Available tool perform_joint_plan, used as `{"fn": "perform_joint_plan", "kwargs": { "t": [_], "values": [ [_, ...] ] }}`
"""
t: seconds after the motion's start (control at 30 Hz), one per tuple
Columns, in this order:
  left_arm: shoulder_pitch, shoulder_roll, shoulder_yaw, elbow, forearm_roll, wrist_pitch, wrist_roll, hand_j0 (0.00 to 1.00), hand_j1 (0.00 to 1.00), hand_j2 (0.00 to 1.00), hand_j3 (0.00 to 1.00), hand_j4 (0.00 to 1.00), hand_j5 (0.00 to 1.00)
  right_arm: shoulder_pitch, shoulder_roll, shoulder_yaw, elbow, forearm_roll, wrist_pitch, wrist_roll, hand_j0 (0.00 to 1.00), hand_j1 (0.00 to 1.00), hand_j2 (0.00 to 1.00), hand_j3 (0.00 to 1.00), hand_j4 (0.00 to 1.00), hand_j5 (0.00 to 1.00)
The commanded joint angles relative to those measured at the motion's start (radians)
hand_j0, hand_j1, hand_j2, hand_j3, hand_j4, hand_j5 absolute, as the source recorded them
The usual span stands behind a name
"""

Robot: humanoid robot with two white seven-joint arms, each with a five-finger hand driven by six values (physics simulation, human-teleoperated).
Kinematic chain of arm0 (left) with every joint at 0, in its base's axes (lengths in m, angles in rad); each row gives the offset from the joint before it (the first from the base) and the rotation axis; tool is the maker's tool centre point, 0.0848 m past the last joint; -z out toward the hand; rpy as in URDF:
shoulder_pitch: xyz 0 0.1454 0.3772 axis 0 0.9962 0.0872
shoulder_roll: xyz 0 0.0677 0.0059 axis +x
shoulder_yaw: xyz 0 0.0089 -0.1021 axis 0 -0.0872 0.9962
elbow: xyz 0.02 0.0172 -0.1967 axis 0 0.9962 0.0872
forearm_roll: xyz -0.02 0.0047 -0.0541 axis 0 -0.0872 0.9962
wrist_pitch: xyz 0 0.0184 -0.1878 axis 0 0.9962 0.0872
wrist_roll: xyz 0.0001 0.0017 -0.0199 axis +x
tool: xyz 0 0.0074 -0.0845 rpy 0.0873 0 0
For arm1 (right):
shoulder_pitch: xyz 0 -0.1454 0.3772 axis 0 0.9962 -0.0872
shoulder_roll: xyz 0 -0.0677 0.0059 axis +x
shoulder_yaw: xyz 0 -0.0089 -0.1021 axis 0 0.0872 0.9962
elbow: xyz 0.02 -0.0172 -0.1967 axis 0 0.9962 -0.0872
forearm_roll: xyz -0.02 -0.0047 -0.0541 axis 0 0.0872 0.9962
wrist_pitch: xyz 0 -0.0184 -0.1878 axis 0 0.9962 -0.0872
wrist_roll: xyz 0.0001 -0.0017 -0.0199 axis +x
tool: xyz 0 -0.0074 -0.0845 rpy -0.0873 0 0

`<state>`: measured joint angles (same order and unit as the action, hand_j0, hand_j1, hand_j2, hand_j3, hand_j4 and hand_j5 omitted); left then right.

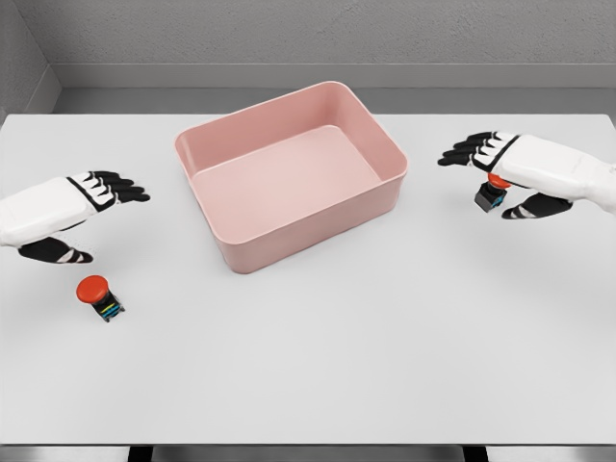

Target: Put the industrial switch in the basket with both arms

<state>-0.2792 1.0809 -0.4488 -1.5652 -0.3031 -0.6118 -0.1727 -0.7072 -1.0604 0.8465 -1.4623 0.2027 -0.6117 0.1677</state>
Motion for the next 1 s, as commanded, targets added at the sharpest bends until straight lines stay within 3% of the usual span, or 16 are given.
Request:
{"fn": "perform_joint_plan", "kwargs": {
  "t": [0.0, 0.13, 0.23, 0.5, 0.77, 0.97],
  "values": [
    [0.0, 0.017, 0.001, 0.001, 0.001, 0.001, -0.002, 1.0, 1.0, 1.0, 1.0, 1.0, 1.0, -0.005, 0.022, -0.003, 0.077, -0.005, 0.001, 0.018, 1.0, 1.0, 1.0, 1.0, 1.0, 1.0],
    [0.002, 0.054, 0.021, 0.005, 0.005, 0.001, -0.013, 1.0, 1.0, 1.0, 1.0, 1.0, 1.0, -0.035, 0.03, -0.009, 0.178, 0.001, 0.001, 0.019, 1.0, 1.0, 1.0, 1.0, 1.0, 1.0],
    [0.002, 0.07, 0.021, 0.014, 0.009, 0.001, -0.013, 1.0, 1.0, 1.0, 1.0, 1.0, 1.0, -0.057, 0.088, -0.009, 0.252, 0.012, 0.001, 0.075, 1.0, 1.0, 1.0, 1.0, 1.0, 1.0],
    [0.037, 0.099, 0.022, 0.005, 0.01, 0.001, -0.065, 1.0, 1.0, 1.0, 1.0, 1.0, 1.0, -0.071, 0.163, -0.009, 0.329, 0.073, 0.001, 0.079, 1.0, 1.0, 1.0, 1.0, 1.0, 1.0],
    [0.055, 0.103, 0.013, -0.018, 0.01, 0.001, -0.08, 1.0, 1.0, 1.0, 1.0, 1.0, 1.0, -0.104, 0.253, -0.007, 0.474, 0.133, 0.001, 0.092, 1.0, 1.0, 1.0, 1.0, 1.0, 1.0],
    [0.074, 0.103, 0.013, -0.021, 0.01, 0.001, -0.099, 1.0, 1.0, 1.0, 1.0, 1.0, 1.0, -0.106, 0.273, -0.007, 0.525, 0.133, 0.001, 0.092, 1.0, 1.0, 1.0, 1.0, 1.0, 1.0]
  ]
}}
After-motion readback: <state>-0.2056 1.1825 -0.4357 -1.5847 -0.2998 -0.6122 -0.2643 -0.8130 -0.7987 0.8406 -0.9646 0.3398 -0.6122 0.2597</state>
